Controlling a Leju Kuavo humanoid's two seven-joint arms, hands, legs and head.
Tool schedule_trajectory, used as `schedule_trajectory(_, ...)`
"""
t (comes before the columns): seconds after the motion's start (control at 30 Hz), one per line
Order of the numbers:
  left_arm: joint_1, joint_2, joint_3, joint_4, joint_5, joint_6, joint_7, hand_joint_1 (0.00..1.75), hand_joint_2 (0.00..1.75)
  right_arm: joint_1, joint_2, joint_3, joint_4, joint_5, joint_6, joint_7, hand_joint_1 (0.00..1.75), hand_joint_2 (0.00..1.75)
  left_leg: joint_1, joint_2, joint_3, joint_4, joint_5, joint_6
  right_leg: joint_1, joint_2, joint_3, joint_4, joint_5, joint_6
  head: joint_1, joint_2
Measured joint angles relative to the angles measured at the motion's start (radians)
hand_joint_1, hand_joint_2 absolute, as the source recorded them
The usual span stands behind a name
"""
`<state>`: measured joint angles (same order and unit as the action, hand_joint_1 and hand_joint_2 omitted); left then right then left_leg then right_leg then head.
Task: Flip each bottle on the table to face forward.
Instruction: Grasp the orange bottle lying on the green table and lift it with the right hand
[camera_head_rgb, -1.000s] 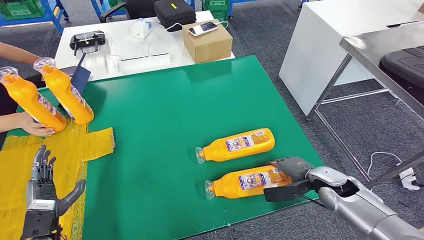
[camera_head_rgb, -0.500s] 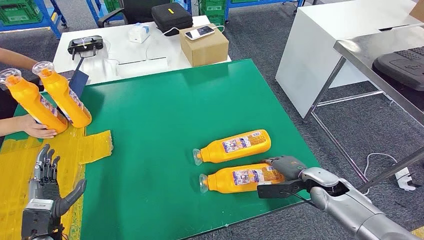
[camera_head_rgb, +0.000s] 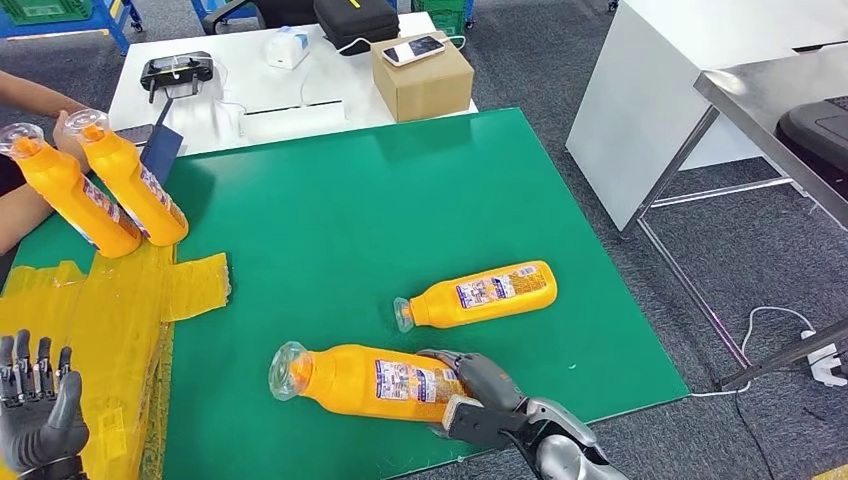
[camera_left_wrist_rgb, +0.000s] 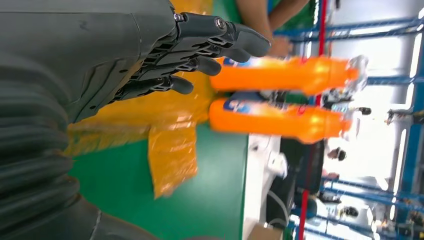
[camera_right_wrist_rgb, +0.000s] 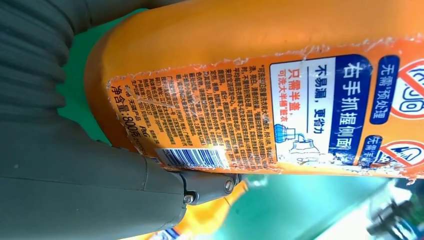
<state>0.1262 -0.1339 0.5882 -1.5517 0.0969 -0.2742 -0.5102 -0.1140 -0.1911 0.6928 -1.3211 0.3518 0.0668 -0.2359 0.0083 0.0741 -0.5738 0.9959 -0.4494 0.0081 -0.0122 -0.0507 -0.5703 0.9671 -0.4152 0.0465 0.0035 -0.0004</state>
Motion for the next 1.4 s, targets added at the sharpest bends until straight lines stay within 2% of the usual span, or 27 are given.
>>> schedule_trajectory(0.03,0.003,-0.012,0.006,-0.003,0.011,-0.028,0.026,0.00,1.75,0.009,0.018,-0.016,-0.020,-0.014,0.000,-0.006,1.75,1.75,-0.001,-0.002,-0.002,0.000,0.000,0.001,0.000,-0.002,-0.001,0.000,0.000,0.000,0.000,0.000)
schedule_trajectory(0.27,0.011,-0.030,0.006,-0.014,0.015,-0.044,0.035,0.00,1.75,0.017,0.038,-0.043,-0.040,-0.024,0.001,-0.009,1.75,1.75,-0.003,-0.002,-0.003,0.000,0.001,0.001,-0.002,-0.002,-0.003,0.000,0.000,0.000,0.000,0.000)
schedule_trajectory(0.4,0.034,-0.051,-0.025,-0.042,0.009,-0.093,0.051,0.00,1.75,0.015,0.058,-0.066,-0.042,-0.036,-0.010,-0.016,1.75,1.75,-0.003,-0.002,-0.003,0.000,0.001,0.001,-0.002,-0.002,-0.003,0.000,0.000,0.000,0.000,0.000)
schedule_trajectory(0.53,0.077,-0.087,-0.133,-0.092,-0.018,-0.105,0.072,0.00,1.75,-0.010,0.104,-0.104,-0.037,-0.038,-0.032,-0.012,1.75,1.75,-0.004,-0.002,-0.004,0.000,0.001,0.001,-0.002,-0.002,-0.003,0.000,0.000,0.000,0.000,0.000)
schedule_trajectory(0.63,0.105,-0.100,-0.254,-0.124,-0.039,-0.060,0.054,0.00,1.75,-0.048,0.144,-0.128,-0.019,-0.043,-0.040,-0.006,1.75,1.75,-0.004,-0.002,-0.004,0.000,0.001,0.002,-0.002,-0.002,-0.004,0.000,0.001,0.001,0.000,0.000)
schedule_trajectory(0.77,0.124,-0.098,-0.418,-0.158,-0.091,0.028,0.013,0.00,1.75,-0.098,0.197,-0.144,0.018,-0.058,-0.040,-0.002,1.75,1.75,-0.004,-0.002,-0.004,0.000,0.001,0.002,-0.002,-0.002,-0.004,0.000,0.001,0.001,0.000,0.000)
schedule_trajectory(0.93,0.124,-0.080,-0.563,-0.165,-0.098,0.057,0.012,0.00,1.75,-0.156,0.269,-0.143,0.088,-0.078,-0.040,0.004,1.75,1.75,-0.004,-0.002,-0.005,0.000,0.002,0.002,-0.002,-0.002,-0.004,0.001,0.001,0.001,0.000,0.000)
schedule_trajectory(1.17,0.108,-0.056,-0.687,-0.164,-0.117,0.083,0.010,0.00,1.75,-0.240,0.386,-0.090,0.239,-0.093,-0.037,0.010,1.75,1.75,-0.004,-0.002,-0.005,0.000,0.002,0.001,-0.002,-0.002,-0.005,0.001,0.001,0.001,0.000,0.000)
schedule_trajectory(1.4,0.080,-0.043,-0.729,-0.151,-0.138,0.097,0.012,0.00,1.75,-0.267,0.481,0.000,0.403,-0.089,-0.043,0.011,1.75,1.75,-0.004,-0.003,-0.006,0.000,0.002,0.001,-0.002,-0.003,-0.005,0.001,0.001,0.001,0.000,0.000)
